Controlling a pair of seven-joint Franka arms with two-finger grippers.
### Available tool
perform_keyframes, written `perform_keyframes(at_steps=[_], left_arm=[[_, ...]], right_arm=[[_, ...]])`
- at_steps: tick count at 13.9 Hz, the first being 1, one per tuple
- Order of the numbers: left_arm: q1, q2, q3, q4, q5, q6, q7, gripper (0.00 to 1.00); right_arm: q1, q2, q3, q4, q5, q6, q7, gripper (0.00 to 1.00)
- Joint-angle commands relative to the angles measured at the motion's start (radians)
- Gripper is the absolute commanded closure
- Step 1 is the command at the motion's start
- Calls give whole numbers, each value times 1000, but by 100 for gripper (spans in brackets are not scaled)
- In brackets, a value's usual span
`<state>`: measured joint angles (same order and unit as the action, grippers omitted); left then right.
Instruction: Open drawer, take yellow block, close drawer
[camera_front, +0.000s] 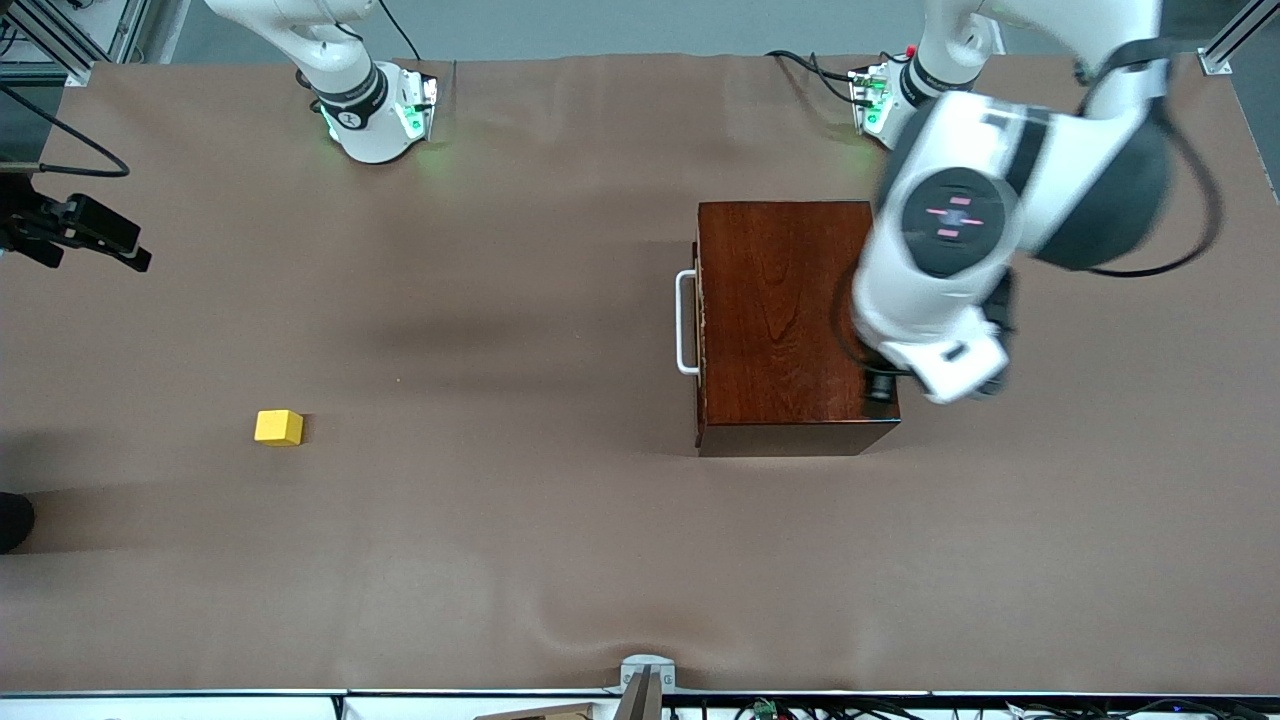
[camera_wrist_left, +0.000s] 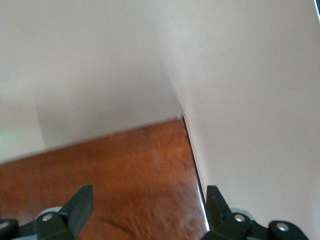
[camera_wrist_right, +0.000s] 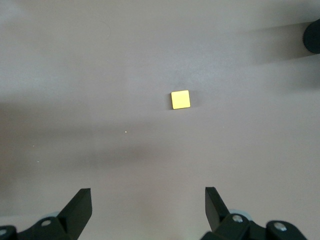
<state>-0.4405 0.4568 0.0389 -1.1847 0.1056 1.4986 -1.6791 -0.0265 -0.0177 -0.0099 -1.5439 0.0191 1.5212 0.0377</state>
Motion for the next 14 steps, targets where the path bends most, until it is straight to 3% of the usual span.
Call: perform_keyframes(at_steps=[1, 8, 14], left_arm=[[100, -116, -16, -119, -21, 8, 181, 0], [307, -276, -16, -274, -67, 28, 704, 0], [364, -342, -16, -340, -83, 28, 1146, 0]], right_arm=[[4, -10, 2, -1, -11, -6, 13, 0], [4, -8, 2, -1, -11, -6, 11, 0], [4, -8, 2, -1, -10, -3, 11, 0]])
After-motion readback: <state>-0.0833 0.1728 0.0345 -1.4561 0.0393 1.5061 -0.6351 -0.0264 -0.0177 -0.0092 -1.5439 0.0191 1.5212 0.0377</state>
